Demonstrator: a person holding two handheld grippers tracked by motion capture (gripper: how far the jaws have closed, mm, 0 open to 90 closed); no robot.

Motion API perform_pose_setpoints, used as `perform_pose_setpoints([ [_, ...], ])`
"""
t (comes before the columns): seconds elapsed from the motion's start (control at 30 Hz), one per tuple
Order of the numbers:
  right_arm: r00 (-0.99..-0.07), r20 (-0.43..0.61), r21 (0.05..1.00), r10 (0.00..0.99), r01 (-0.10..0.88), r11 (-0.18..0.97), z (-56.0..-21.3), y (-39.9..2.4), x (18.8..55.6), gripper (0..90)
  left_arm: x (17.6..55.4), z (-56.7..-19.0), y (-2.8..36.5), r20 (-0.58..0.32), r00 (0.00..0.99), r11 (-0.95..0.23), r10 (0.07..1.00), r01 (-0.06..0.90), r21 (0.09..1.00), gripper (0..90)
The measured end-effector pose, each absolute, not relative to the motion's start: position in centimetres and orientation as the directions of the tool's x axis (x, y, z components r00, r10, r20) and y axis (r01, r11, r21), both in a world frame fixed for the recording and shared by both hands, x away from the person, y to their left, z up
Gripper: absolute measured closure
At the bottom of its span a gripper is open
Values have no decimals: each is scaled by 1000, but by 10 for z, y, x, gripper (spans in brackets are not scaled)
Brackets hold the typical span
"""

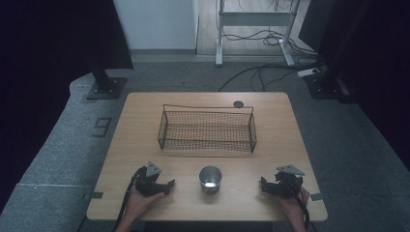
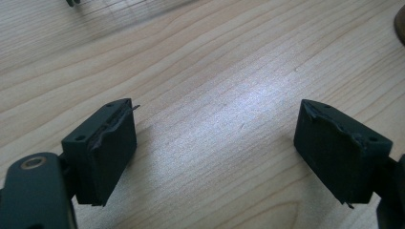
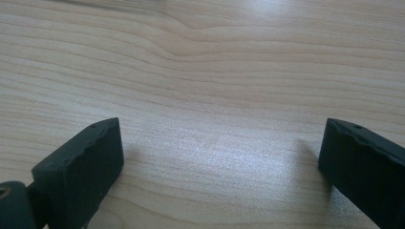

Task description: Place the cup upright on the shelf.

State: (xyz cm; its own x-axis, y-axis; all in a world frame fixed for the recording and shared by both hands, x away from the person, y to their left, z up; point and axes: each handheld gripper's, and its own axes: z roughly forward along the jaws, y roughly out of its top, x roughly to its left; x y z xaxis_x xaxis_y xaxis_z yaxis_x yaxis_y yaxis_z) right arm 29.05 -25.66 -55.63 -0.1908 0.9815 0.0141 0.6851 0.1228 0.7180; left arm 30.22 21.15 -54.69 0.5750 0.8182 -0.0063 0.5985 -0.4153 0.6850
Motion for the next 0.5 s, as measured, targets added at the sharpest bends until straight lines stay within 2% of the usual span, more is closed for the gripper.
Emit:
perform_pose_setpoints([
  [0.13, -197, 11, 720, 980, 682, 129, -556, -257, 290, 17, 302, -547, 212, -6, 576, -416, 817, 598, 685, 143],
  [0.27, -210, 12, 729, 978, 671, 135, -556, -257, 288, 67, 302, -547, 212, -8, 577, -416, 816, 598, 685, 143],
  [0.5, -217, 14, 729, 976, 670, 139, -556, -256, 287, 63, 302, -547, 216, -2, 571, -413, 821, 596, 689, 144],
])
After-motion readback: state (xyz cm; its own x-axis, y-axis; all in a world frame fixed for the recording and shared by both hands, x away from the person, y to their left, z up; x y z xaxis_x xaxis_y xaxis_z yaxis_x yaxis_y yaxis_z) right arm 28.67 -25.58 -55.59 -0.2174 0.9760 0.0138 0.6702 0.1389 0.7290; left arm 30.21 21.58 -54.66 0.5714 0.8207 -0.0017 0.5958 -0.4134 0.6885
